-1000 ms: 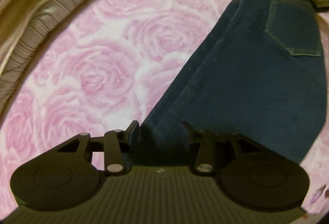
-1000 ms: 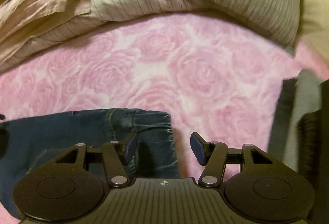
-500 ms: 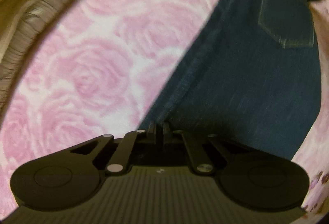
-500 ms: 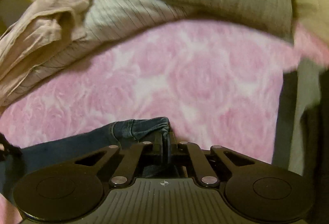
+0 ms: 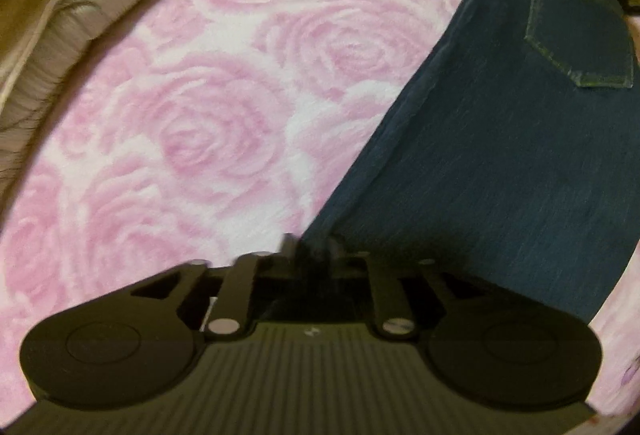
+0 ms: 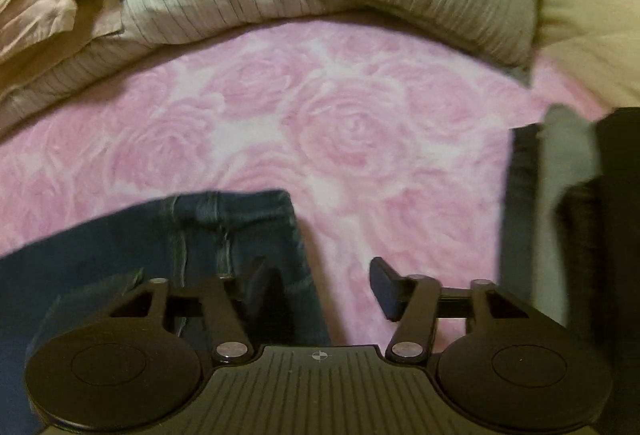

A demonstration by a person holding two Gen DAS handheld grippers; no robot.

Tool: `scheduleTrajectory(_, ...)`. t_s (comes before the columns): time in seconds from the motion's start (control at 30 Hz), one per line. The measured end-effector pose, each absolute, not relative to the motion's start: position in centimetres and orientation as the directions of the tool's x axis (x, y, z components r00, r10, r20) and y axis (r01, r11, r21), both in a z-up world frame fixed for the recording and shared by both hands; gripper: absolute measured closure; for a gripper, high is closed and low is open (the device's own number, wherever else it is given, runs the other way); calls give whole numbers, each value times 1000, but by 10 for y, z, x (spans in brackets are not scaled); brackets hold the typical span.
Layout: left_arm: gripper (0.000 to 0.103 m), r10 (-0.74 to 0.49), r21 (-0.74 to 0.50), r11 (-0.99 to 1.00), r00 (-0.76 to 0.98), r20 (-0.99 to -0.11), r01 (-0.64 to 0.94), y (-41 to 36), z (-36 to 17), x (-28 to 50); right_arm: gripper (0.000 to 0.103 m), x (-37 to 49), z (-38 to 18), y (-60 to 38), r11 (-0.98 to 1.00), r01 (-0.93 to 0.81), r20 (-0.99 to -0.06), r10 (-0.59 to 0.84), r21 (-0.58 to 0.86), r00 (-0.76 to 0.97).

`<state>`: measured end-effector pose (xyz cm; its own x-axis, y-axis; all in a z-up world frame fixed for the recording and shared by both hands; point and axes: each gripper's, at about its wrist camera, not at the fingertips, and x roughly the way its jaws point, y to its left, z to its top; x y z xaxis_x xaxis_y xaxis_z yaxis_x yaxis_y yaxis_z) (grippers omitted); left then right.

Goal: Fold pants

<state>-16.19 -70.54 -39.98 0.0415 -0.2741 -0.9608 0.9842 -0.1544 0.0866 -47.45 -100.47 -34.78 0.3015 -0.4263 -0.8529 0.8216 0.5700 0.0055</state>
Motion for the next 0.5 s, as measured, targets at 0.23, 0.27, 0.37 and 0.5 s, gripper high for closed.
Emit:
scheduleTrajectory(0.23,86,-337,153,-260,59,-940,953,-650,-357,-195,49,-477,-329,-889,586,806,-846,-389,78,365)
scheduleTrajectory(0.27,86,-350,162,-300,50,-936,940,-640,-352,-208,49,-476,-332,-870,568,815,-854,-364,113,372)
scheduleTrajectory(0.37,85,-393,174,-453,-21,-919,874,-607,-345,-257,49,-473,-345,-821,509,842,-875,-310,178,372)
scheduleTrajectory(0.5,81,-447,245,-613,-74,-891,751,-574,-362,-312,49,-465,-354,-769,444,874,-883,-305,199,356)
